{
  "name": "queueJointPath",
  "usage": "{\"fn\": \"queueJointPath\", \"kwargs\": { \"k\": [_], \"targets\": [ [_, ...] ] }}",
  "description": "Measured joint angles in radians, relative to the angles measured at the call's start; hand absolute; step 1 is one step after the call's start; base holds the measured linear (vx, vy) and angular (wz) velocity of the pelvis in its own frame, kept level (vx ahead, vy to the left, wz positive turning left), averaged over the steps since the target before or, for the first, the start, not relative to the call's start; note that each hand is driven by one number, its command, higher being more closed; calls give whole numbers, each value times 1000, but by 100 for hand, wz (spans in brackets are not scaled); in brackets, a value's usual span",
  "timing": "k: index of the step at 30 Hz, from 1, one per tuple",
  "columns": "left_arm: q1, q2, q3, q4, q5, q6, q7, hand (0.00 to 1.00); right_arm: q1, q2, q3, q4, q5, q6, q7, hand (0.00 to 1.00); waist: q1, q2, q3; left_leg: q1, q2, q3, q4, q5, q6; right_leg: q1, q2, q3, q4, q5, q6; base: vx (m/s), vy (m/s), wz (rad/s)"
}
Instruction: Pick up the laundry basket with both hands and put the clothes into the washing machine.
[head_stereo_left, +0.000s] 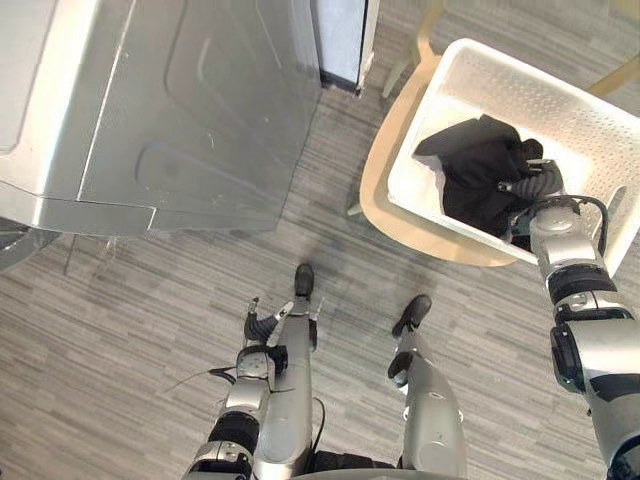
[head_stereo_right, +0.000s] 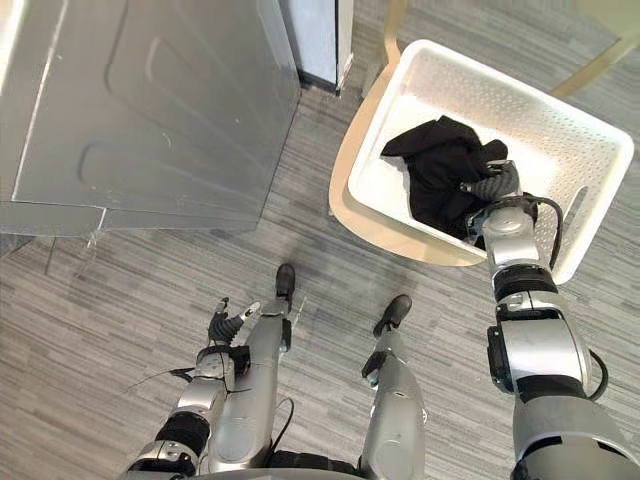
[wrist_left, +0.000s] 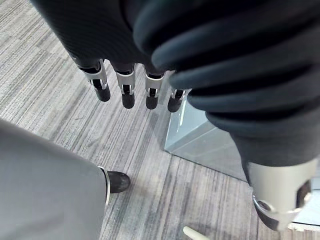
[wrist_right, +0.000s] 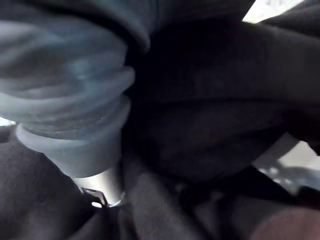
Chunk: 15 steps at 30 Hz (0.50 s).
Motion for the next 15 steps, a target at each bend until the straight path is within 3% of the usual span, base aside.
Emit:
{"fn": "queueJointPath", "kwargs": {
  "k": [6, 9, 15],
  "targets": [
    [40, 34, 8, 66, 0, 17, -3, 0, 16, 8, -135, -177, 143, -7, -63, 100, -18, -23, -30, 112, -3, 9, -55, 19, -7, 81, -4, 1, -1, -12, -2, -3, -10, 3],
    [86, 37, 12, 80, -6, 20, -12, 0, 55, 44, -183, -274, 183, -12, -86, 100, -18, -38, -91, 179, -4, 6, -117, 43, -14, 125, -3, -7, -4, -28, 3, 33, -40, 10],
    [167, 38, 0, 70, -21, 34, -31, 0, 169, 110, -274, -455, 246, -72, -120, 100, -27, -43, -185, 293, -21, -31, -258, 101, -20, 223, -6, -63, -37, -49, 5, 38, -22, 27]
  ]
}}
